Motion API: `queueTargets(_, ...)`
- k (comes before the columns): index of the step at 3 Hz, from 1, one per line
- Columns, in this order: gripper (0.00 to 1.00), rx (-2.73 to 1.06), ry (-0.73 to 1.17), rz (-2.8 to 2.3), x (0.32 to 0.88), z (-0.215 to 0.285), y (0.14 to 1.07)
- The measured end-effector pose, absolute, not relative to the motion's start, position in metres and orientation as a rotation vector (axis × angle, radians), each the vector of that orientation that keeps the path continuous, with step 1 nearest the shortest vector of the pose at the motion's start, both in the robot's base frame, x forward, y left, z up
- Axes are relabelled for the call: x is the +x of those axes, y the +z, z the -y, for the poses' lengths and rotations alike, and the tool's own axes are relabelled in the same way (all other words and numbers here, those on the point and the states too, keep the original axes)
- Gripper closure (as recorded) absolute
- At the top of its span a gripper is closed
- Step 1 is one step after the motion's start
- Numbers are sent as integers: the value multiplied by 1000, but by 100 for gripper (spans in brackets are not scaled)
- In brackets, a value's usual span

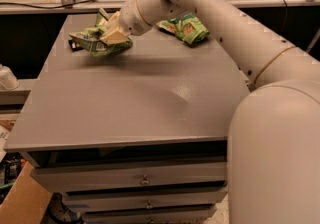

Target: Move green jalapeno chip bag near rxbar chocolate

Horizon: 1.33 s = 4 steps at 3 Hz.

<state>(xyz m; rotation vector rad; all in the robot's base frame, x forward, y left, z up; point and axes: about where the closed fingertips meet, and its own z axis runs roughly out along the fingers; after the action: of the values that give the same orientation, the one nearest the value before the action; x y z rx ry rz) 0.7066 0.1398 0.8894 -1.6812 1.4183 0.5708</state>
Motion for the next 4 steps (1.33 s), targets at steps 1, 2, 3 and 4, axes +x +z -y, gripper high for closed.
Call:
queueTargets(1,100,-1694,583,-1426,725,-159,868)
queueTargets(2,83,-1710,597,-1429,734,-173,853)
queueTargets(3,59,-1710,597,-1429,734,-173,854)
queueTargets(4,36,-1711,597,-1429,734,-173,854)
